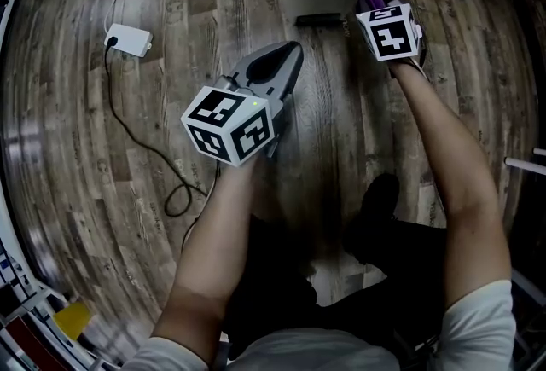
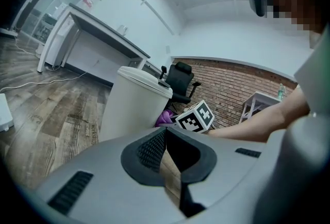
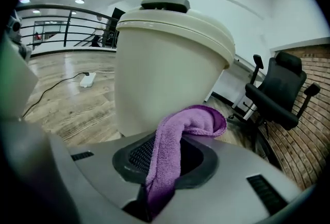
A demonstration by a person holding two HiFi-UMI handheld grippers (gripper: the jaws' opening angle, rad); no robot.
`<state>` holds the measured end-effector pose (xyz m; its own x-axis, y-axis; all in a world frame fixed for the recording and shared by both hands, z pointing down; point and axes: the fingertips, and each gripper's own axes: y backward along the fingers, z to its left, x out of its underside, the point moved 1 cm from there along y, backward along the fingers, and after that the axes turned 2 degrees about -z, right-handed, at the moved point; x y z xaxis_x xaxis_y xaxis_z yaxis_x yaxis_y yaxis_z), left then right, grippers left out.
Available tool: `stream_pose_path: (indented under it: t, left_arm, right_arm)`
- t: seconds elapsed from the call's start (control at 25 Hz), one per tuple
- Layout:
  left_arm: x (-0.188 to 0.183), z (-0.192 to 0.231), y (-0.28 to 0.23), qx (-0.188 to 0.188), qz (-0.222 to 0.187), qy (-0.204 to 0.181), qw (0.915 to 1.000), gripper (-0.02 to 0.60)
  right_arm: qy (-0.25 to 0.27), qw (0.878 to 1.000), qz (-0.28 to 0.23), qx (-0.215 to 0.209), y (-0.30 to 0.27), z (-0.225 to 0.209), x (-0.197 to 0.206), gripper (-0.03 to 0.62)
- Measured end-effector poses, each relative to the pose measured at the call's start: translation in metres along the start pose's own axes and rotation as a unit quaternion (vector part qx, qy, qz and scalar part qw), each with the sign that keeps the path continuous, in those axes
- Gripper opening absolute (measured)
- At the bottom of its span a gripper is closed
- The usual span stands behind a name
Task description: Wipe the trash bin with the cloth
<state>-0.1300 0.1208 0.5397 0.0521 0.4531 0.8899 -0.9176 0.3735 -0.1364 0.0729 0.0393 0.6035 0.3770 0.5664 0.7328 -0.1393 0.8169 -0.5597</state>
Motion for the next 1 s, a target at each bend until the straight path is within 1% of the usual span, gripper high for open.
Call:
stream_pose_path:
  t: [0.08,0.2,0.44,0.6,0.72,0.88,0.92,1.0]
  left_arm:
    - [0.000,0.001,0.001,-0.001,0.001,0.000,1.0000,0.005]
    - [0.000,0.002,0.002,-0.003,0.000,0.004,1.0000,0.005]
    - [0.002,0.000,0.000,0.001,0.005,0.000,1.0000,0.005]
    - [0.001,0.006,0.007,-0.009,0.006,0.000,0.9999,0.005]
    - [-0.002,0.012,0.014,-0.020,0.004,-0.002,0.9998,0.005]
    - [-0.013,0.027,0.030,-0.055,-0.019,-0.004,0.9983,0.003]
    - [-0.017,0.031,0.034,-0.064,-0.025,-0.006,0.9976,0.003]
    - [-0.020,0.037,0.041,-0.076,-0.032,-0.008,0.9965,0.003]
  right_arm:
    - [0.016,1.000,0.000,0.004,0.001,0.006,-0.001,0.075]
    - [0.038,0.999,-0.005,-0.007,0.004,0.022,-0.004,0.075]
    - [0.086,0.995,-0.024,-0.051,0.001,0.063,-0.018,0.075]
    - [0.101,0.991,-0.033,-0.083,-0.006,0.098,-0.029,0.076]
    - [0.116,0.984,-0.045,-0.128,-0.009,0.136,-0.041,0.077]
    - [0.120,0.962,-0.081,-0.233,0.002,0.194,-0.064,0.075]
    - [0.118,0.957,-0.084,-0.253,0.005,0.204,-0.067,0.076]
    - [0.120,0.951,-0.081,-0.274,0.007,0.215,-0.065,0.077]
